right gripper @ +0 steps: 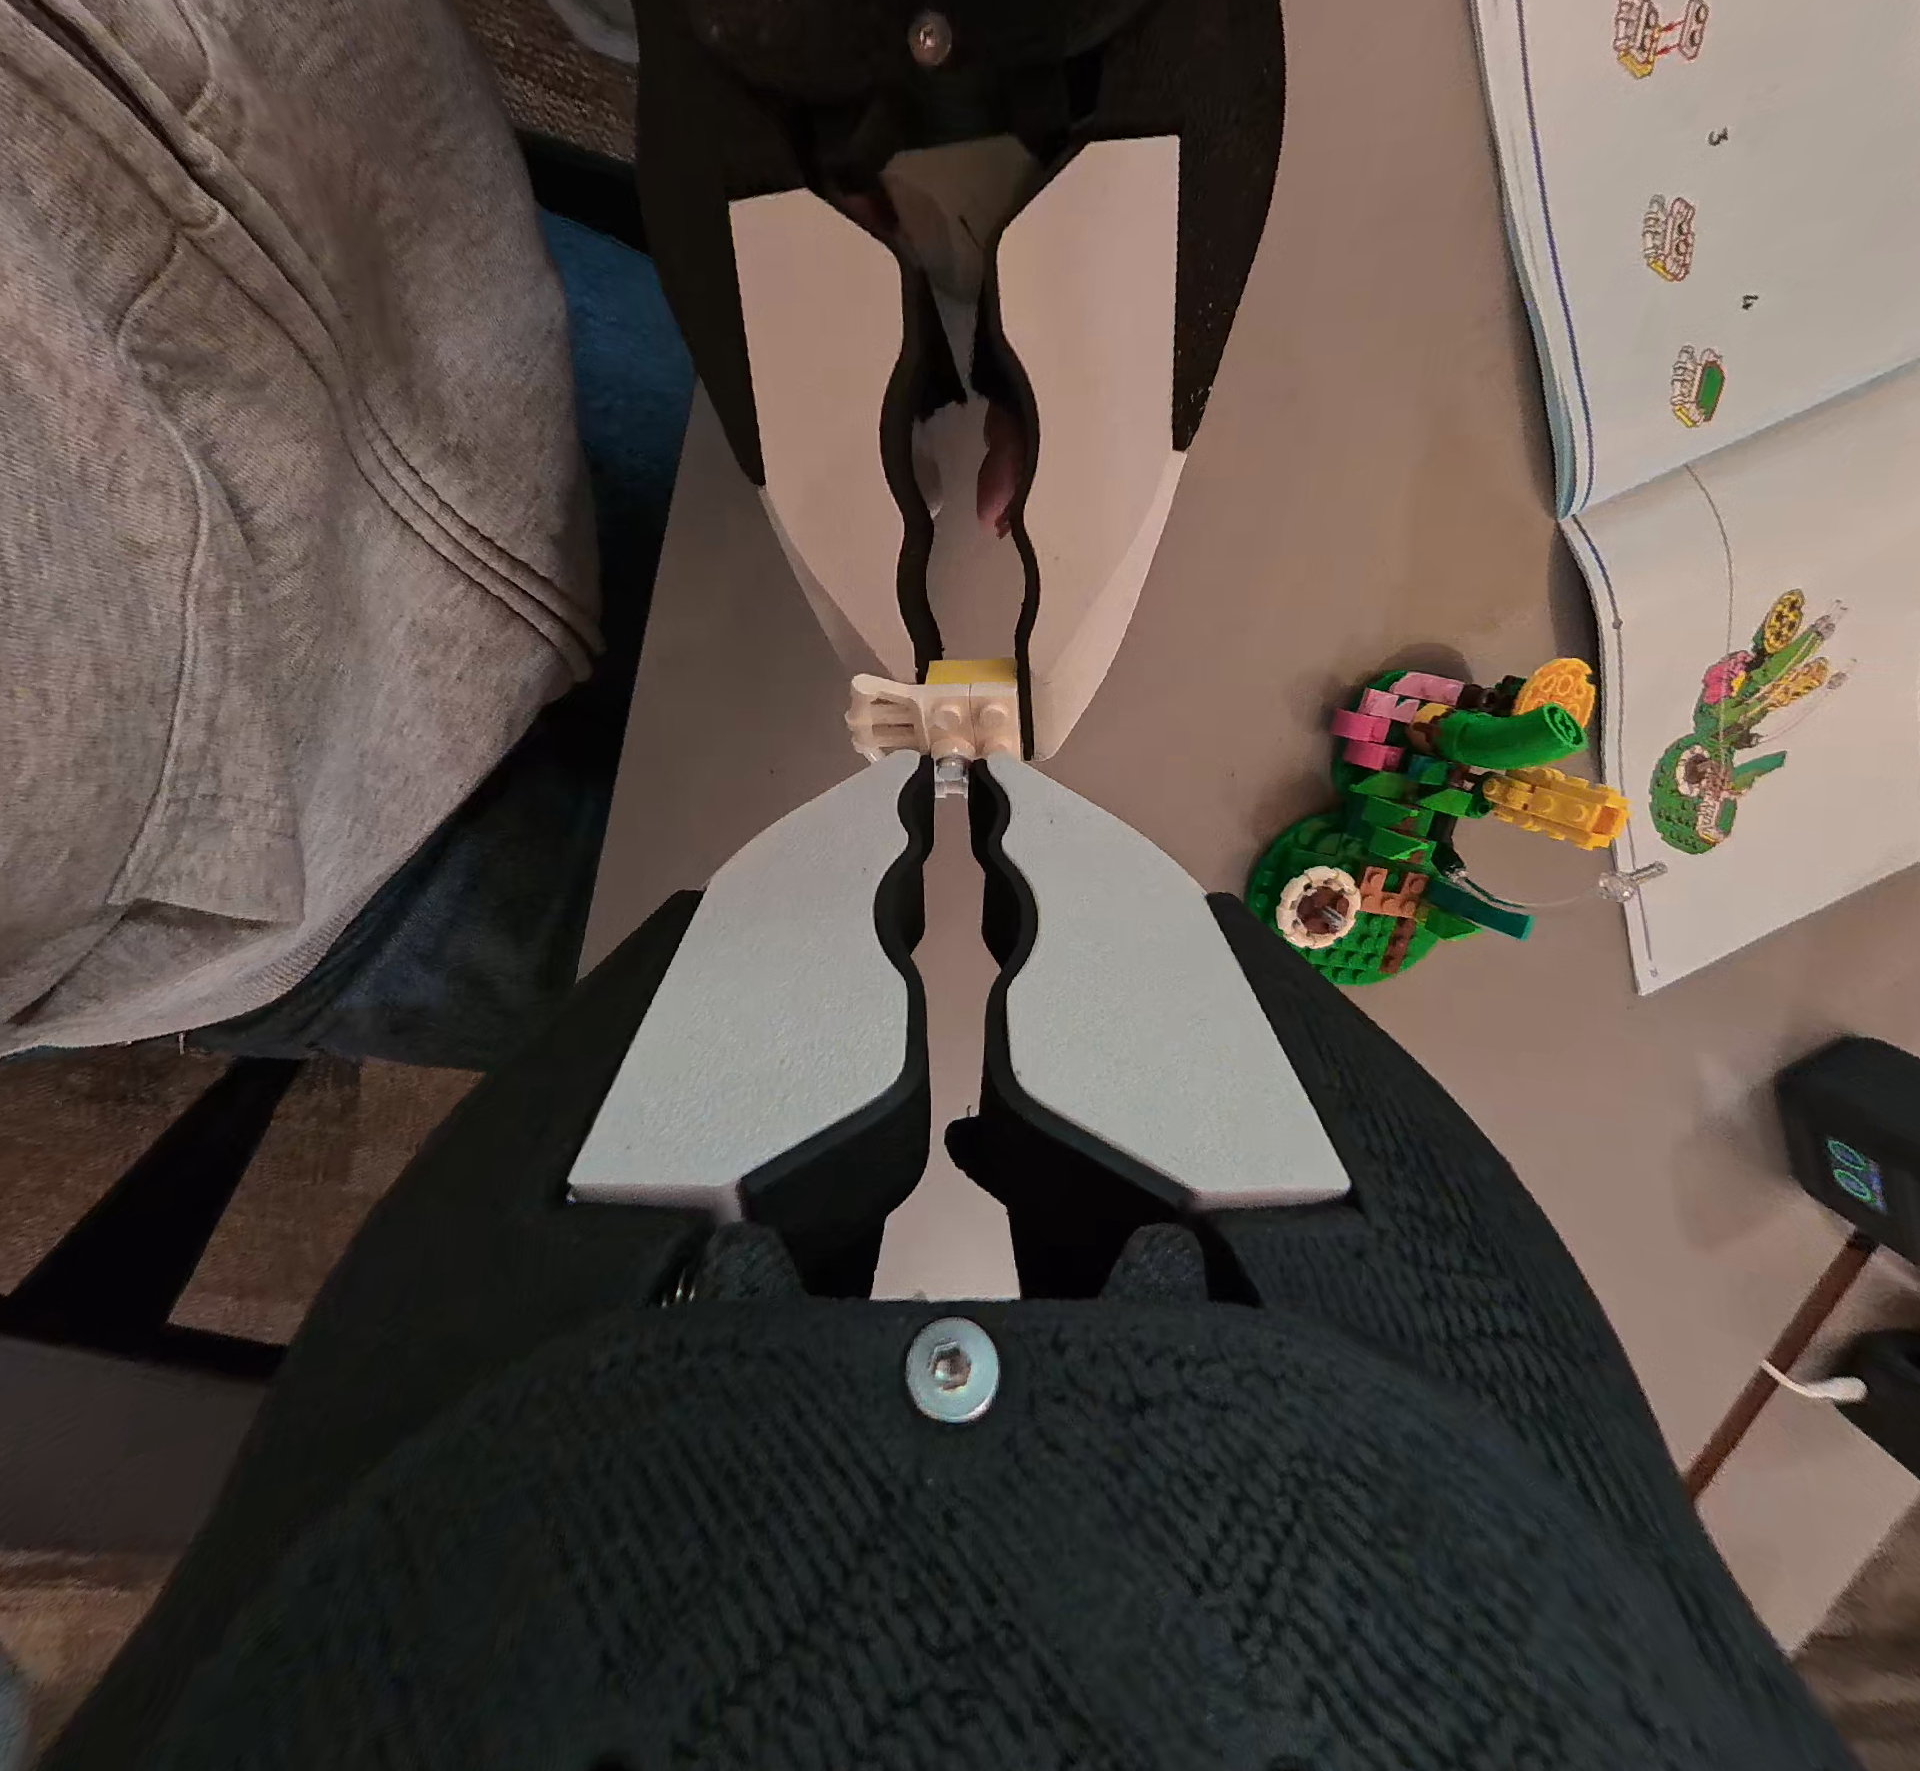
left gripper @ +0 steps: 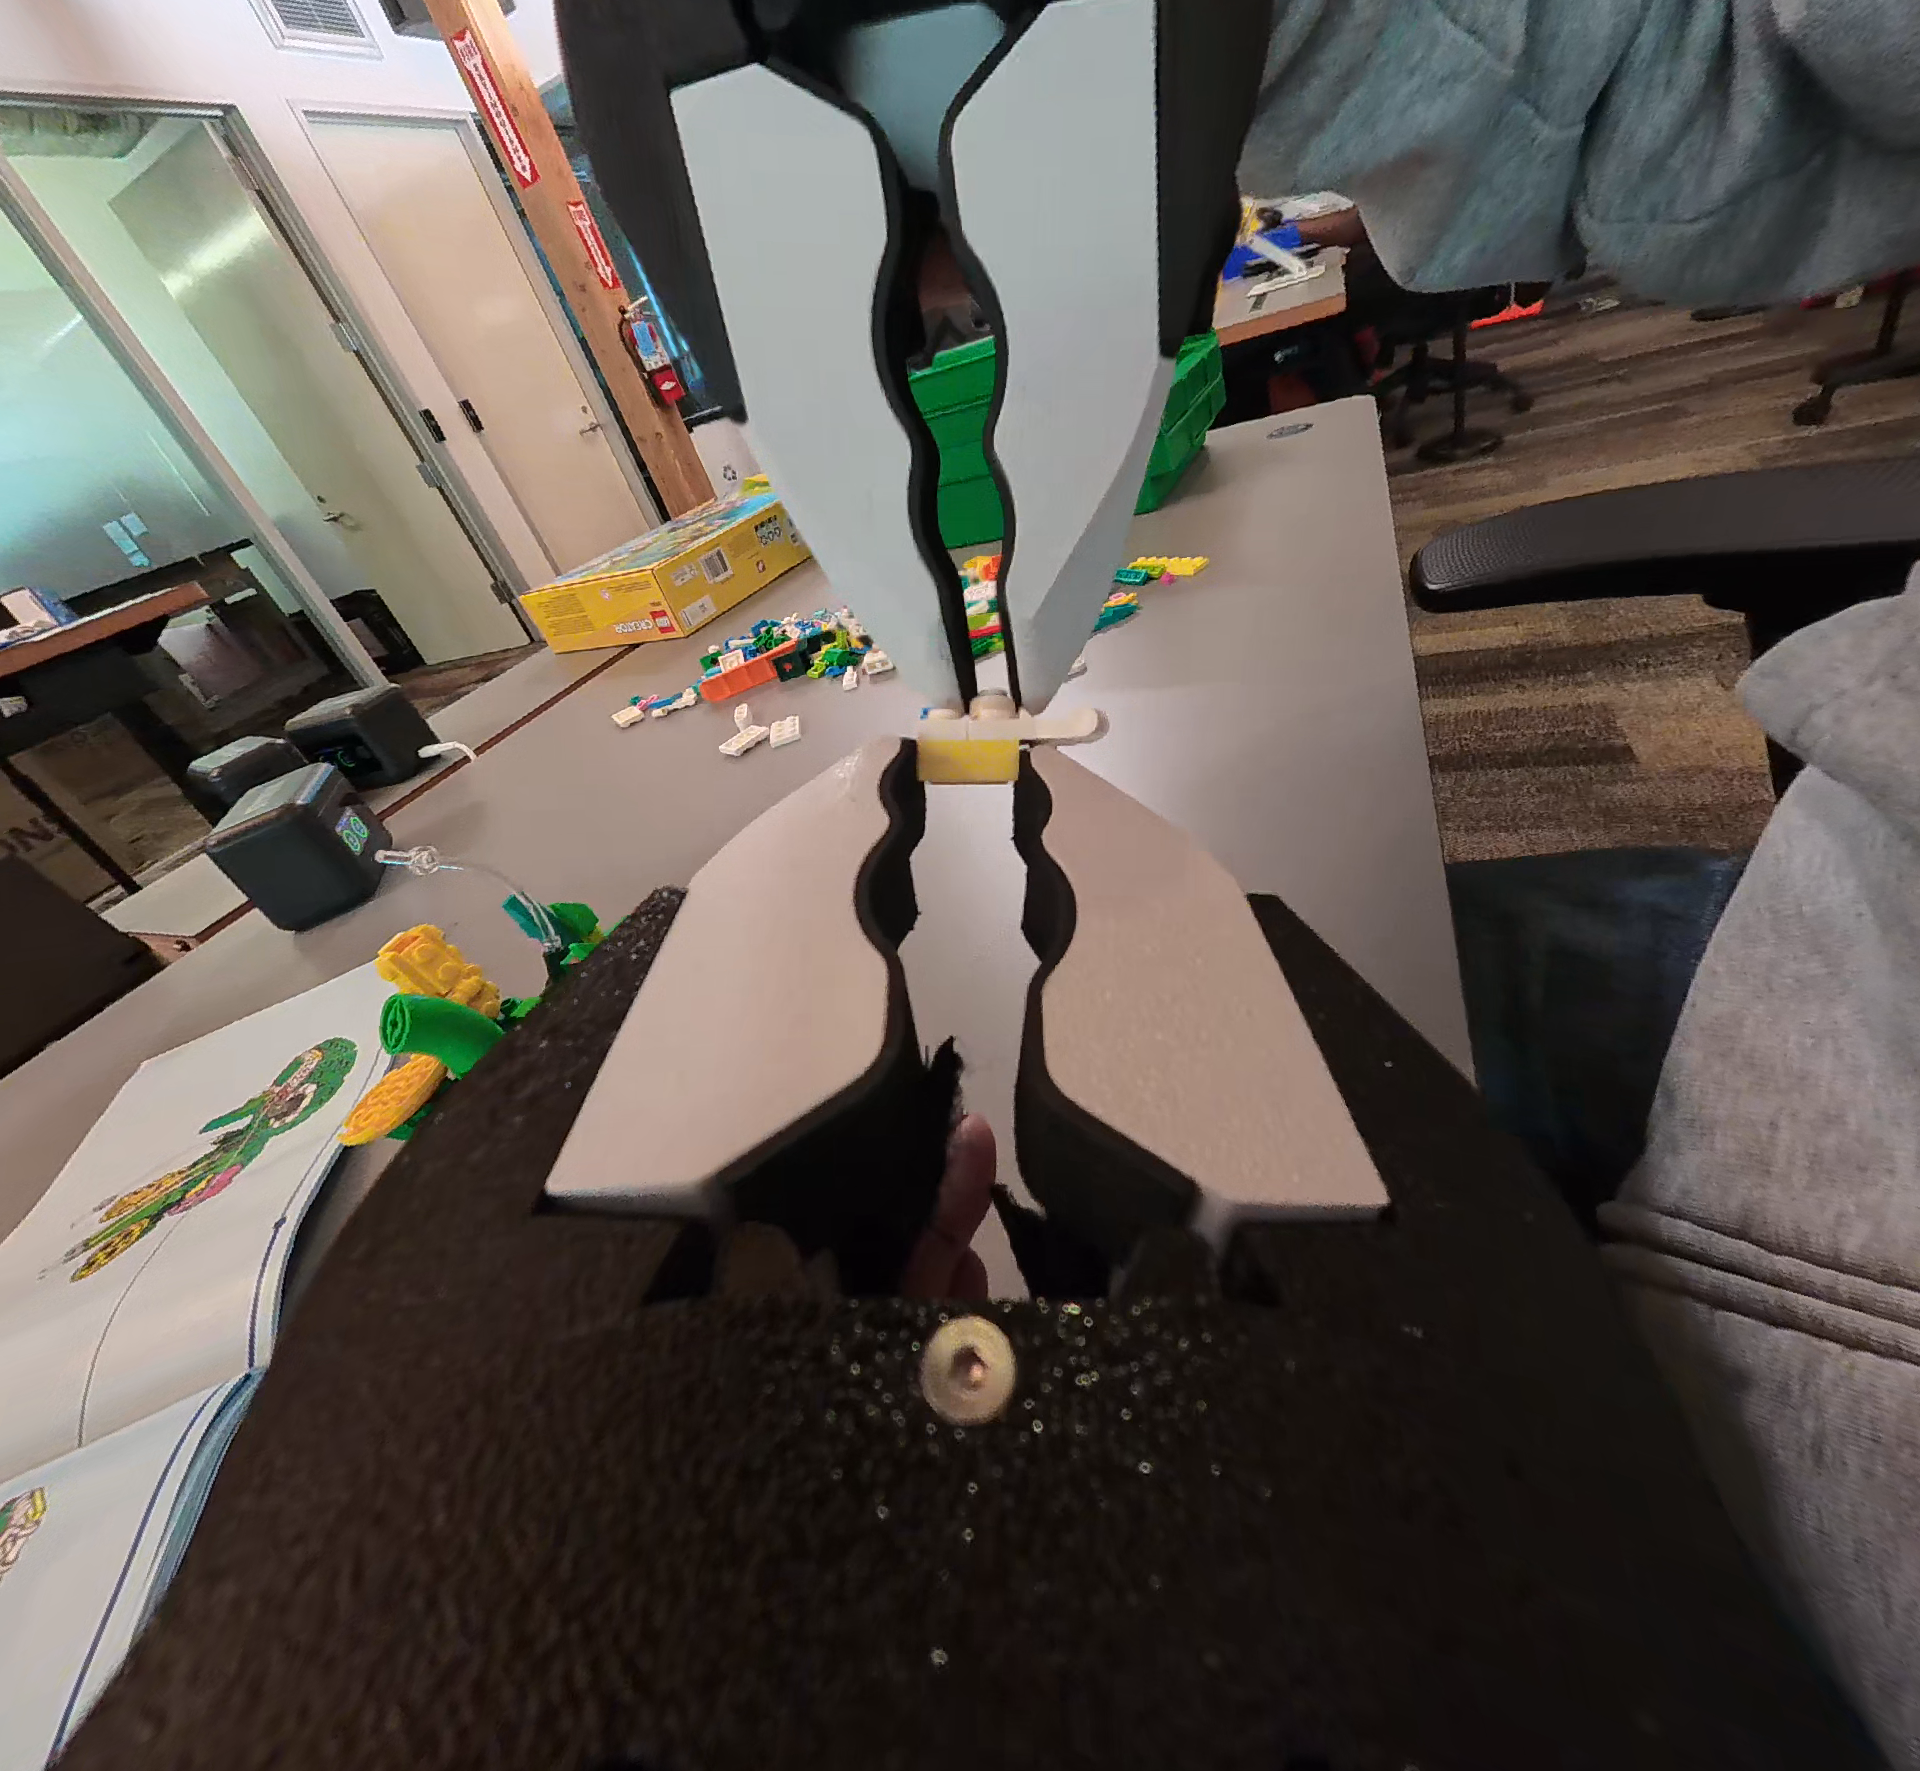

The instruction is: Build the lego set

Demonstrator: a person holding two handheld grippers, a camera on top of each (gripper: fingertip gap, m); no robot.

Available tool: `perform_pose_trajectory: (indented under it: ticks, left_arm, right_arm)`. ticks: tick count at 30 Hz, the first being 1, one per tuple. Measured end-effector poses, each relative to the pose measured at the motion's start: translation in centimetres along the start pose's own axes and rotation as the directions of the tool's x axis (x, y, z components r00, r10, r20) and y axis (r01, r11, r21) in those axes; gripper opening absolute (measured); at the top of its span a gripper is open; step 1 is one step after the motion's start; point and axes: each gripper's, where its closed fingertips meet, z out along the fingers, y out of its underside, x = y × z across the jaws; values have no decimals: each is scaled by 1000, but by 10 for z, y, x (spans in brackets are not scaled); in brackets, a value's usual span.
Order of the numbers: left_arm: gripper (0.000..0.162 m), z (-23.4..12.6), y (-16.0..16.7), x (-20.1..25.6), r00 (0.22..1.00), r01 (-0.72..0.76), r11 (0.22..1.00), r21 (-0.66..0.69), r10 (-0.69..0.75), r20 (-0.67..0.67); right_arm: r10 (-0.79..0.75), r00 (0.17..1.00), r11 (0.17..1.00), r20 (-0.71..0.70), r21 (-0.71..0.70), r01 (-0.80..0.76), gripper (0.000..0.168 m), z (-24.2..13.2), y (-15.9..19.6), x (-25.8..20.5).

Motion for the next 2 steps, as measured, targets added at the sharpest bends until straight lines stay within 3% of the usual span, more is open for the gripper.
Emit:
perform_pose_trajectory:
  ticks: [1,2]
  left_arm:
    - [17,0,0,0,1000,-5,1000,-1,5,5]
    - [17,1,1,0,1000,-13,1000,-4,13,6]
  right_arm:
    - [-2,1000,1000,-4,-6,2,5,0,0,0]
    - [0,1000,1000,-2,-13,0,5,0,1,0]
